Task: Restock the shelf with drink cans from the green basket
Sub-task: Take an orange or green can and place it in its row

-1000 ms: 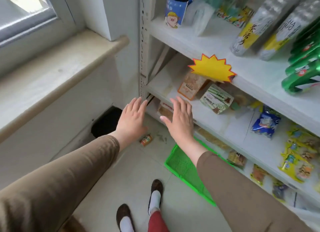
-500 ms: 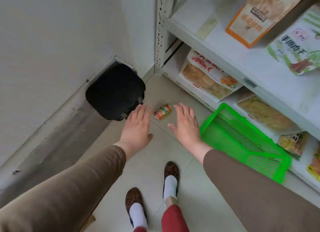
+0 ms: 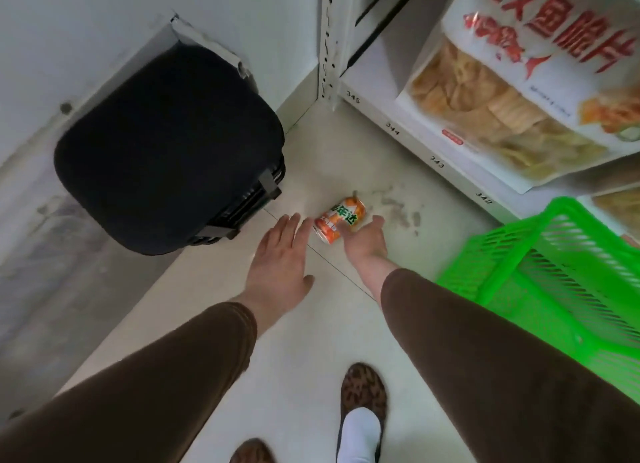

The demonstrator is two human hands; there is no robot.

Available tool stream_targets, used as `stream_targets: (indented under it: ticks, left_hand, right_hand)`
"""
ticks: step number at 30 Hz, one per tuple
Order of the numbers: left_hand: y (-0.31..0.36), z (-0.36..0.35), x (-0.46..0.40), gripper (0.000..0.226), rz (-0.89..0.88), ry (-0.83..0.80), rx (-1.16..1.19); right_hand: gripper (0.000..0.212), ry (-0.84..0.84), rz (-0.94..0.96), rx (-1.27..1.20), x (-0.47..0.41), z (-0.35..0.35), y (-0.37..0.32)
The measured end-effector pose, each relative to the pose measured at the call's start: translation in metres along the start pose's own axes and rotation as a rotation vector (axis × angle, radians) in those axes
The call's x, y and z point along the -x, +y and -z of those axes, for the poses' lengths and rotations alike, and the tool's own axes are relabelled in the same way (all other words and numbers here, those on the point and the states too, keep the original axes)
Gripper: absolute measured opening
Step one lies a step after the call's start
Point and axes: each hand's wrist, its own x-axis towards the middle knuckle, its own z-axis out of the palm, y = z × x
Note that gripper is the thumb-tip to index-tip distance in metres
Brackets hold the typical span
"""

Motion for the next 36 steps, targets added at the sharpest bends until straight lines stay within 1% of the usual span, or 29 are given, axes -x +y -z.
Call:
stream_targets:
  ticks: [2, 4, 7, 9, 10, 12, 14, 16, 18, 21, 24, 27, 30, 33, 36]
  left_hand:
    - [-0.007, -0.013, -0.011, 0.100, 0.004, -0.015, -0.005]
    - [-0.013, -0.023, -0.018, 0.100, 0.008, -0.024, 0.000]
    - [-0.019, -0.032, -0.019, 0.099, 0.000, -0.019, 0.020]
    - [-0.021, -0.031, -0.014, 0.099, -0.005, -0.025, 0.018]
    - [-0.021, -0.028, -0.011, 0.099, -0.004, -0.021, 0.010]
    - [-0.017, -0.013, -0.002, 0.099, -0.005, -0.023, -0.004]
    - [-0.008, 0.010, 0.011, 0.098, 0.004, -0.016, -0.001]
    - [0.007, 0.045, 0.028, 0.098, 0.007, -0.002, -0.014]
    - [0.027, 0.086, 0.048, 0.098, -0.015, 0.020, -0.020]
    - [0.066, 0.161, 0.085, 0.099, -0.057, 0.081, -0.008]
    - [0.112, 0.250, 0.132, 0.101, -0.112, 0.146, 0.022]
    - [0.159, 0.338, 0.182, 0.103, -0.182, 0.223, 0.034]
    - [0.205, 0.412, 0.230, 0.106, -0.239, 0.286, 0.040]
    - [0.246, 0.465, 0.273, 0.108, -0.302, 0.343, 0.022]
    - [0.290, 0.503, 0.308, 0.110, -0.395, 0.384, -0.004]
  right_hand:
    - [0.088, -0.002, -0.120, -0.116, -0.021, -0.014, -0.004]
    - [0.089, -0.023, -0.193, -0.234, -0.037, -0.026, -0.006]
    - [0.088, -0.127, -0.204, -0.476, -0.052, -0.039, -0.004]
    - [0.083, -0.196, -0.224, -0.566, -0.051, -0.039, -0.005]
    - [0.080, -0.189, -0.235, -0.577, -0.046, -0.037, -0.007]
    - [0.078, -0.069, -0.252, -0.501, -0.031, -0.027, -0.010]
    - [0.070, 0.010, -0.197, -0.446, -0.005, -0.005, -0.015]
    - [0.058, 0.011, -0.096, -0.461, 0.033, 0.028, -0.022]
    - [0.052, 0.024, 0.010, -0.426, 0.077, 0.069, -0.035]
    - [0.050, 0.067, 0.162, -0.328, 0.152, 0.143, -0.066]
    - [0.046, 0.096, 0.309, -0.314, 0.237, 0.223, -0.103]
    - [0.047, 0.171, 0.380, -0.283, 0.325, 0.298, -0.137]
    - [0.054, 0.251, 0.426, -0.303, 0.407, 0.364, -0.160]
    - [0.058, 0.356, 0.476, -0.329, 0.479, 0.421, -0.168]
    - [0.061, 0.442, 0.504, -0.404, 0.535, 0.475, -0.163]
